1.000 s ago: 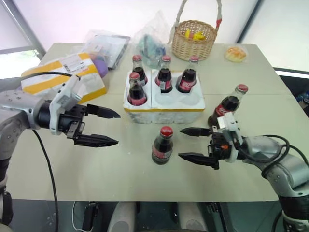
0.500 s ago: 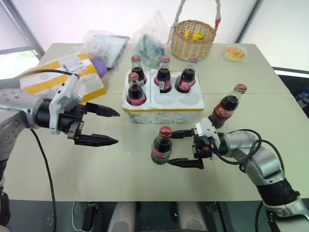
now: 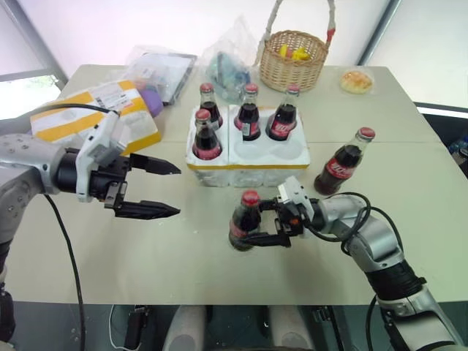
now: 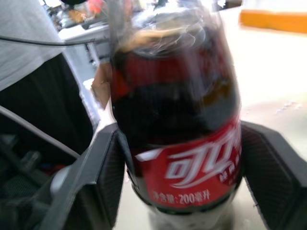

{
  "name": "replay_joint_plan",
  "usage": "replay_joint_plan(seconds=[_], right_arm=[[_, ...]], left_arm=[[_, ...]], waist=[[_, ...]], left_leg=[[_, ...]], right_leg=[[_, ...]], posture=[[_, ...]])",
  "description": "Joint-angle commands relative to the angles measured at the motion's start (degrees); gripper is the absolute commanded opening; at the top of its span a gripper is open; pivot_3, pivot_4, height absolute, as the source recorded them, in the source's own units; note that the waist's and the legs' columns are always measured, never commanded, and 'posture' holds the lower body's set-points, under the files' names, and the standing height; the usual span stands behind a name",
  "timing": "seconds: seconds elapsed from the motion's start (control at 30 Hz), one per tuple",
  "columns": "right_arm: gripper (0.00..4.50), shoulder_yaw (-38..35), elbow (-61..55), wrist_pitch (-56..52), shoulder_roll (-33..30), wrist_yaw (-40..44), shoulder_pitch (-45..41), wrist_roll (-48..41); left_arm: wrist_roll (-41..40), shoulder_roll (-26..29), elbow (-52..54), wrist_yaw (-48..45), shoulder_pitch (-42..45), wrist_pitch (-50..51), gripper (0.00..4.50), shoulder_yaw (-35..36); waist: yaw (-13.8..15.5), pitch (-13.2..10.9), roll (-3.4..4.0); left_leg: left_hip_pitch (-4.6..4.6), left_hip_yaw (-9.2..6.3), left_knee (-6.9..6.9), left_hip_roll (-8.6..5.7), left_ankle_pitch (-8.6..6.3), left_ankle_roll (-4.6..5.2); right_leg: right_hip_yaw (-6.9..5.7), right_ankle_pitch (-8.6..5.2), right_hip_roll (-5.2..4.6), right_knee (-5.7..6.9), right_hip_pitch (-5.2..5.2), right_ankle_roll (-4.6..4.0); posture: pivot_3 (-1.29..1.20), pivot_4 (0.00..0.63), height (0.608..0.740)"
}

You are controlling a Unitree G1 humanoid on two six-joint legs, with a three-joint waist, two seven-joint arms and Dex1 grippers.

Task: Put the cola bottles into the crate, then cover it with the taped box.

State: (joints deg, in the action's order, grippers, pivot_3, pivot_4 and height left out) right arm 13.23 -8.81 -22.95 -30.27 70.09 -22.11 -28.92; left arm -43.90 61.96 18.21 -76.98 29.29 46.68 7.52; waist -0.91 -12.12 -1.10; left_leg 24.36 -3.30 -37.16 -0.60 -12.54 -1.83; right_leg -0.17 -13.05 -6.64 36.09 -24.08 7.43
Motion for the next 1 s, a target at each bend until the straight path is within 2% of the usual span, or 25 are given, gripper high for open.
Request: replay_joint_plan(seconds=[0.03, 0.23, 0.43, 0.67, 0.83, 1.0], right_arm=[[2.80, -1.2, -2.8, -1.9, 0.1, 0.4, -0.4, -2.6], [2.80, -8.5, -5.1, -8.8, -1.7, -1.6, -4.4, -10.0], [2.80, -17.2, -0.4, -16.1, -1.9, -7.1, -16.7, -17.2], [2.80, -17.5, 11.0, -13.2, 0.9, -11.6, -28.9, -12.0], [2.80, -13.7, 21.2, -6.2, 3.7, -14.4, -32.4, -2.6], [2.80, -10.8, 25.0, -2.3, 5.4, -13.0, -31.9, 2.2]], left_arm=[[0.1, 0.5, 0.9, 0.4, 0.4, -1.2, 4.50, 0.8], [0.4, -0.5, 0.4, 1.1, 0.2, -2.1, 4.50, 0.3], [0.7, -2.4, 0.7, 2.9, 0.1, -2.9, 4.50, 0.4], [0.8, -3.2, 1.7, 4.5, -1.4, -3.7, 4.50, 1.3], [0.1, -3.2, 2.7, 6.1, -2.4, -3.4, 4.50, 2.6], [-0.6, -2.9, 3.7, 7.3, -3.1, -3.0, 4.50, 3.5]], waist=[[0.0, 0.0, 0.00], [0.1, 0.0, 0.04], [-0.1, 0.0, 0.08], [-0.1, -0.1, 0.08], [-0.2, -0.1, 0.09], [-0.3, -0.1, 0.14]], left_leg=[[0.00, 0.00, 0.00, 0.00, 0.00, 0.00], [0.02, 0.00, 0.00, 0.00, 0.00, 0.00], [0.02, 0.01, 0.05, 0.08, 0.00, 0.00], [0.06, 0.01, 0.12, 0.12, 0.00, 0.00], [0.10, 0.02, 0.12, 0.12, 0.00, 0.00], [0.10, 0.03, 0.16, 0.12, 0.00, 0.00]], right_leg=[[0.00, 0.00, 0.00, 0.00, 0.00, 0.00], [0.00, 0.01, 0.00, 0.01, -0.03, -0.01], [0.00, 0.04, 0.08, 0.02, -0.11, -0.07], [0.00, 0.06, 0.15, 0.04, -0.20, -0.13], [0.00, 0.07, 0.15, 0.04, -0.24, -0.15], [0.00, 0.08, 0.15, 0.05, -0.28, -0.16]], posture=[[0.00, 0.150, 0.737], [0.00, 0.150, 0.737], [0.00, 0.150, 0.737], [0.00, 0.150, 0.737], [0.00, 0.150, 0.737], [0.00, 0.150, 0.737]])
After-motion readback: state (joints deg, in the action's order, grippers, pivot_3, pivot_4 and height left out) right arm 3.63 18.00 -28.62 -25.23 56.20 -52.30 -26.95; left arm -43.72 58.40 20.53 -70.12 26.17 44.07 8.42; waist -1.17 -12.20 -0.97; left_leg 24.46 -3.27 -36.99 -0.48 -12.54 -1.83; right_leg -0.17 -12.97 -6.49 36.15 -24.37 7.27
